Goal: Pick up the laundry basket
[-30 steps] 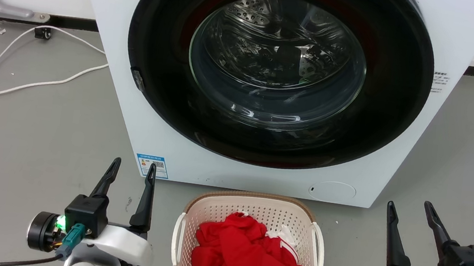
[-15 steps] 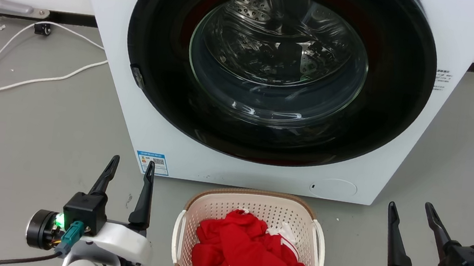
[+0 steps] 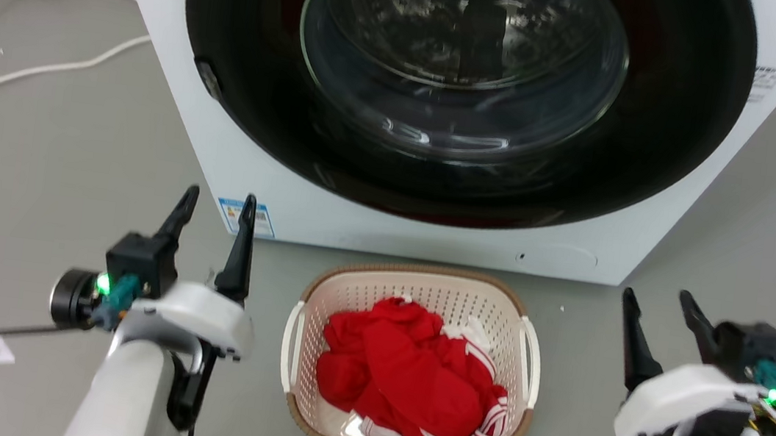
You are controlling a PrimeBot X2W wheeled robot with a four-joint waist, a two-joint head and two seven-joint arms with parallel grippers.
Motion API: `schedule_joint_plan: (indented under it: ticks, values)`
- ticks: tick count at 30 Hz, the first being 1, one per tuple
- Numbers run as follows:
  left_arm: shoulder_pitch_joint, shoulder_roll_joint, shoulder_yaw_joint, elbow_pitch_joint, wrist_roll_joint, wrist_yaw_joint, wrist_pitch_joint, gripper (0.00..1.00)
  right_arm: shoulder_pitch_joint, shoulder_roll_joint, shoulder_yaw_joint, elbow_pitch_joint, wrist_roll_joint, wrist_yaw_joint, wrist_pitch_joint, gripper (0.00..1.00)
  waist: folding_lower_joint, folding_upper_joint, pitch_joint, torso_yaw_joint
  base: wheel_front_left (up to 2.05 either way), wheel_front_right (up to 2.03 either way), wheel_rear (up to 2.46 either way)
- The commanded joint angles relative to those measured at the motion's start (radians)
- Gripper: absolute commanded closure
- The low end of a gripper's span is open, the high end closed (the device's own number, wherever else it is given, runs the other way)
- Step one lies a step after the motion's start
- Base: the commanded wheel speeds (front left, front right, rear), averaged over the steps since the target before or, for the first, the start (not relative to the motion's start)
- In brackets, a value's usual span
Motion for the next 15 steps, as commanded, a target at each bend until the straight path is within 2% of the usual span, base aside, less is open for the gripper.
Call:
schedule_joint_plan:
  ticks: [1, 8, 15]
  values:
    - [-0.045, 0.013, -0.002, 0.034, -0.006, -0.007, -0.002, 0.0, -0.037, 0.004, 0.011, 0.025, 0.01, 0.0, 0.035, 0.0, -0.0001, 0.0, 0.045, -0.005, 0.0, 0.0, 0.0]
    - [-0.226, 0.047, -0.02, 0.245, -0.064, -0.027, 0.054, 0.0, -0.183, 0.003, 0.057, 0.149, 0.04, 0.0, 0.208, 0.0, -0.0001, 0.0, 0.175, -0.02, 0.0, 0.0, 0.0]
    - [-0.364, 0.073, -0.068, 0.446, -0.138, -0.033, 0.144, 0.0, -0.32, 0.003, 0.103, 0.299, 0.071, 0.0, 0.31, 0.0, -0.0001, 0.0, 0.303, -0.034, 0.0, 0.0, 0.0]
